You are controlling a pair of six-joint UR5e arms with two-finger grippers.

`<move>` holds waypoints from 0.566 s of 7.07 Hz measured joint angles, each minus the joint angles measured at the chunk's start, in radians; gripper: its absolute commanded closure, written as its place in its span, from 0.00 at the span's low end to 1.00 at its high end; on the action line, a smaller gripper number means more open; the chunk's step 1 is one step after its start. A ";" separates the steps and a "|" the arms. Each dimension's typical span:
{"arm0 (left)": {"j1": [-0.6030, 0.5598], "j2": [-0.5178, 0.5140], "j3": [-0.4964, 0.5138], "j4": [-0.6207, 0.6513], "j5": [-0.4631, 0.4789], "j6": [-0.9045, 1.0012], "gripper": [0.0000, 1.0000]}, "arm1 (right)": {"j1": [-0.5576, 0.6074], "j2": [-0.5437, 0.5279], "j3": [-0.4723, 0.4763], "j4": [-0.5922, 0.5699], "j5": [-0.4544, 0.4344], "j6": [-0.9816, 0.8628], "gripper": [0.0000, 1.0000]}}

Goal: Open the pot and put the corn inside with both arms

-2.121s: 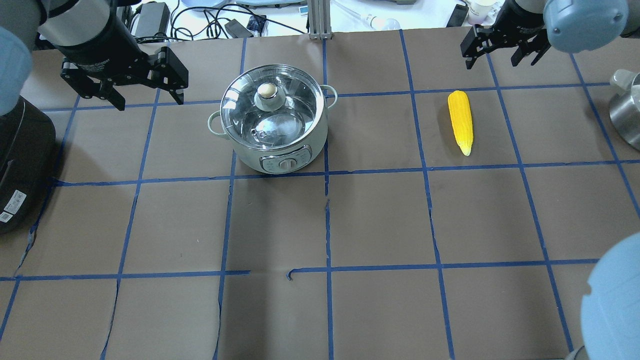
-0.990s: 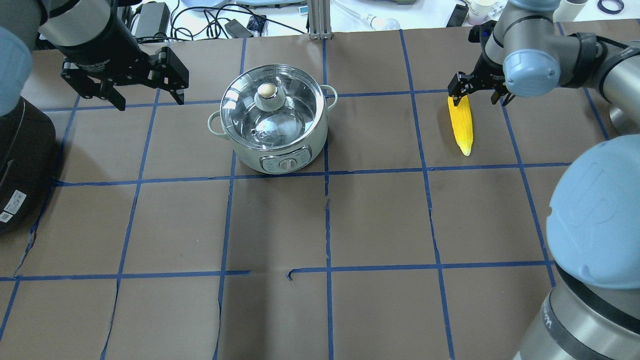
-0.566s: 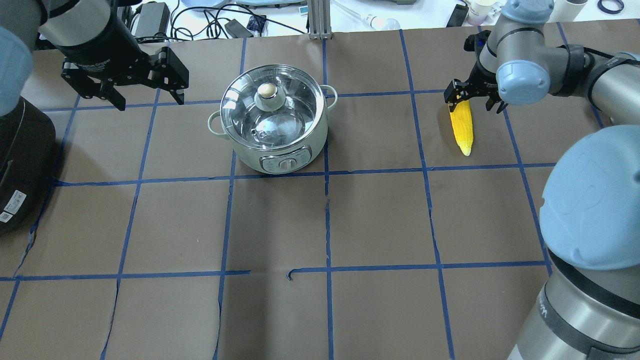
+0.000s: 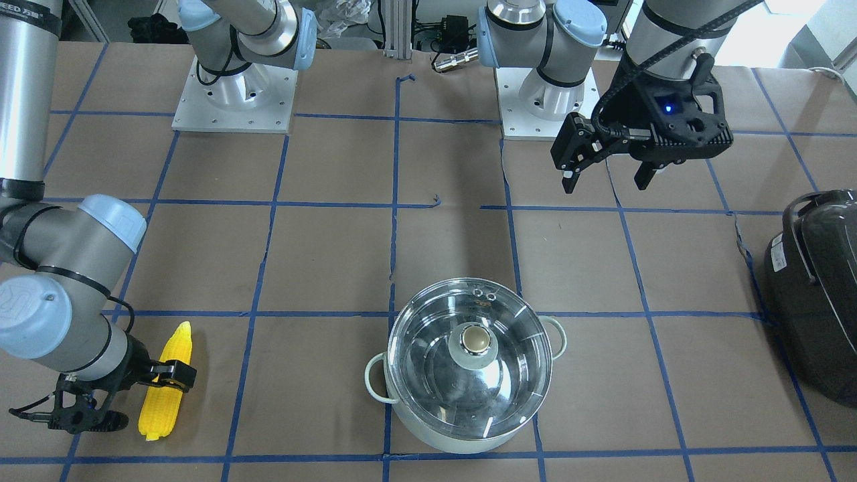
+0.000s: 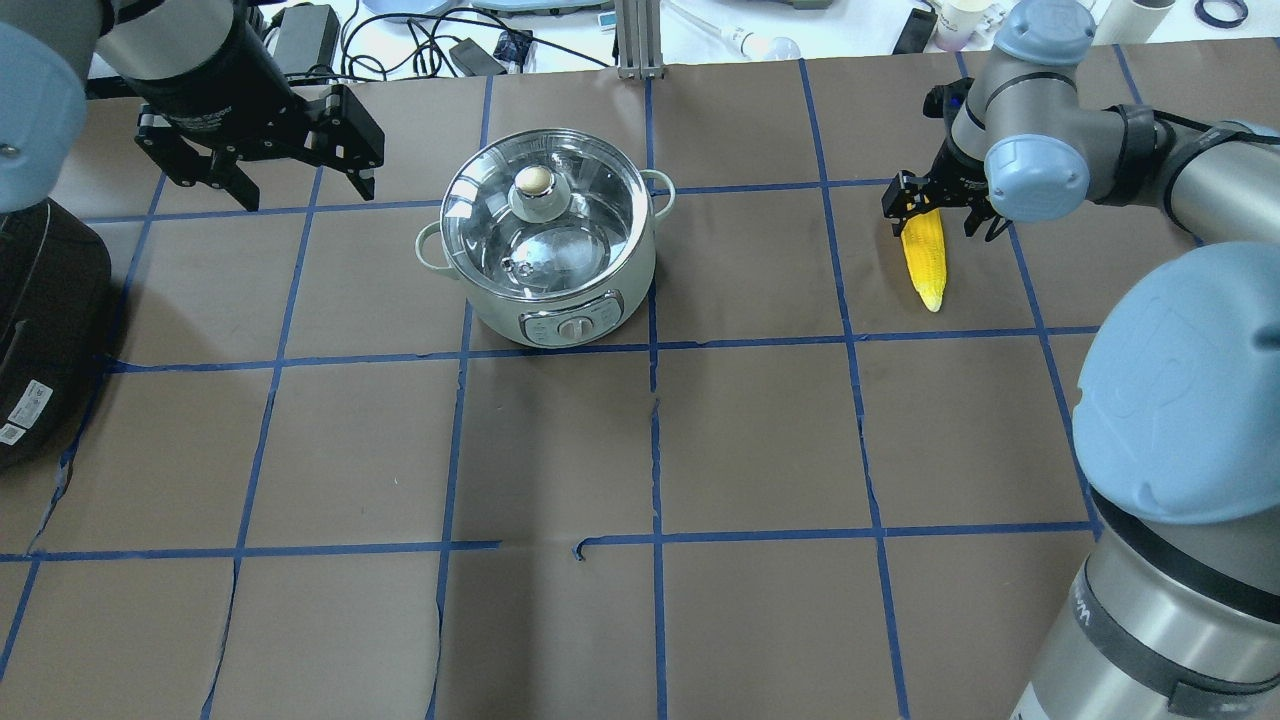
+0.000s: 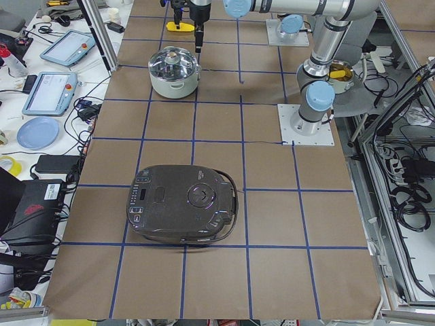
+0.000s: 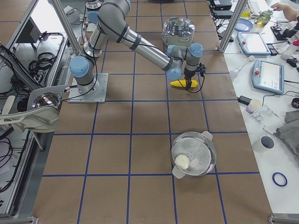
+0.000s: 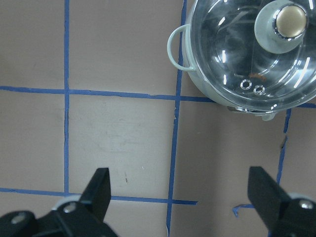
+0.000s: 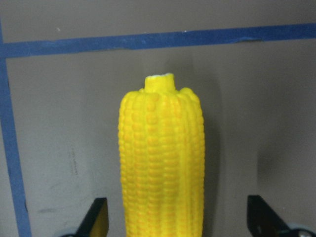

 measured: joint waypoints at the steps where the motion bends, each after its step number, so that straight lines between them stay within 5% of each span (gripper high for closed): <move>1: -0.004 -0.042 0.003 0.068 -0.009 -0.006 0.00 | 0.000 -0.003 0.017 -0.018 0.001 0.001 0.35; 4: -0.062 -0.217 0.034 0.217 -0.055 -0.094 0.00 | 0.000 -0.009 0.023 -0.033 -0.001 -0.003 0.93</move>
